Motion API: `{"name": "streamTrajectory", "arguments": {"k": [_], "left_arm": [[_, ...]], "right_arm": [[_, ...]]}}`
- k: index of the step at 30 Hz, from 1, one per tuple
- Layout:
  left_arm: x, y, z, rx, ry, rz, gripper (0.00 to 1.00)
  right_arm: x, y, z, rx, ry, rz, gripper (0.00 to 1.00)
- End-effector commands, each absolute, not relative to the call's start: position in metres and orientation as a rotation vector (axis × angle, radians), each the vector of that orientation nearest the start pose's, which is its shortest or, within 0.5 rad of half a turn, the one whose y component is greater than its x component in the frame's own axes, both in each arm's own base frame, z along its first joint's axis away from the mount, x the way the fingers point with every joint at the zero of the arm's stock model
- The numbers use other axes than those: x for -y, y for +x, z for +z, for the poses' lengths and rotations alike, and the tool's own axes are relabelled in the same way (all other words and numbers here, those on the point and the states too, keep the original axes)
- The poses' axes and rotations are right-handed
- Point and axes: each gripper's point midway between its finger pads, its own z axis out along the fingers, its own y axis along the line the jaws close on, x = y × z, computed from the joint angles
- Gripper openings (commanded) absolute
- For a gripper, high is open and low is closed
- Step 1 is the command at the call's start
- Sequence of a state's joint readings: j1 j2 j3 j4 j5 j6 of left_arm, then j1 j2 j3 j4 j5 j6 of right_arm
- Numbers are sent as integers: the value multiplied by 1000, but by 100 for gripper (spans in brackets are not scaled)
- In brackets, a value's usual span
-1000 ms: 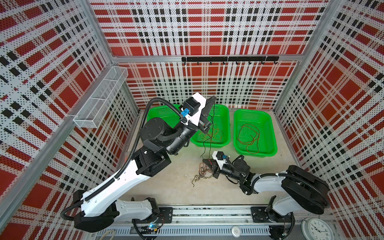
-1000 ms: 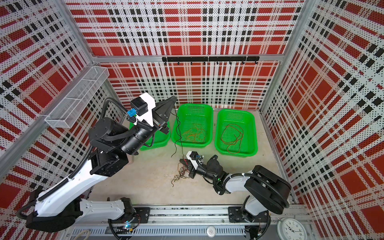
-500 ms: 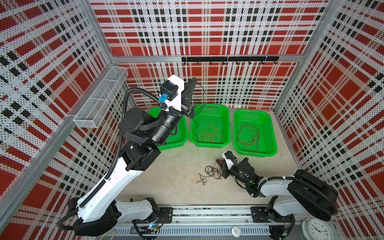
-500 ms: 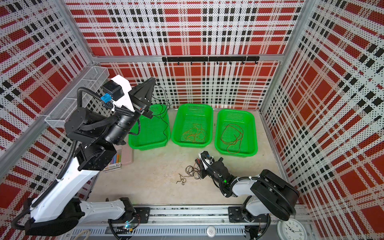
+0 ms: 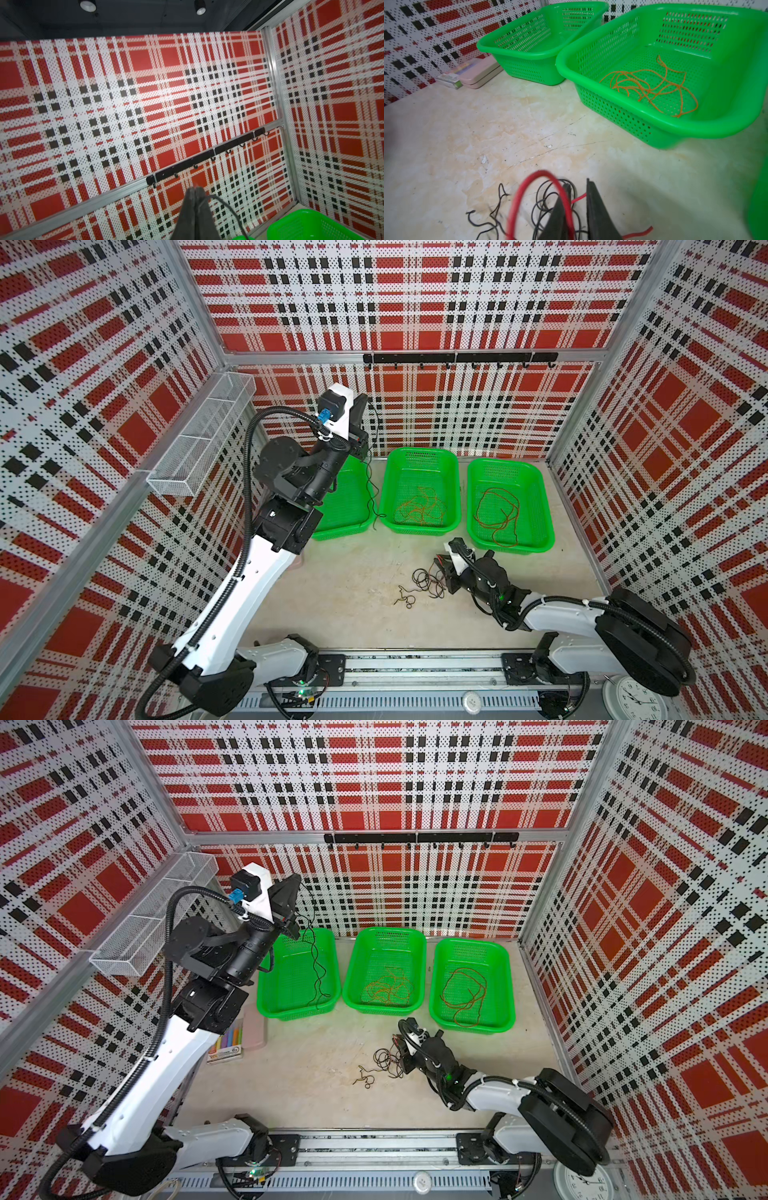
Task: Untangle and sort cables by color
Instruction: Untie the cable, then place the cable into the container.
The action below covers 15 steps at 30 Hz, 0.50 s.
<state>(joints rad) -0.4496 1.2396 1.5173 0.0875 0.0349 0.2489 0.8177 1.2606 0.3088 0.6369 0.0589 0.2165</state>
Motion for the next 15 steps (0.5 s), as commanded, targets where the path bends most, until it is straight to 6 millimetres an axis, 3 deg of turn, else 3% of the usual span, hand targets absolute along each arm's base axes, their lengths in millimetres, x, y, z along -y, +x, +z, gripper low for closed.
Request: {"name": "streamTrajectory", "arguments": {"k": [1, 4, 8, 12, 15], "left_arm": [[158, 359, 565, -1112, 409, -253, 0], [140, 385, 535, -1169, 374, -245, 0], [120, 409, 501, -1216, 343, -272, 0], [112, 427, 479, -1256, 328, -260, 0], [95, 443, 463, -1283, 294, -252, 0]], "right_arm": [[-258, 258, 141, -1838, -556, 622, 39], [-257, 257, 154, -1813, -574, 612, 54], [-254, 257, 171, -1778, -578, 593, 65], [-254, 255, 193, -1710, -592, 592, 81], [-253, 256, 212, -1657, -599, 585, 90]]}}
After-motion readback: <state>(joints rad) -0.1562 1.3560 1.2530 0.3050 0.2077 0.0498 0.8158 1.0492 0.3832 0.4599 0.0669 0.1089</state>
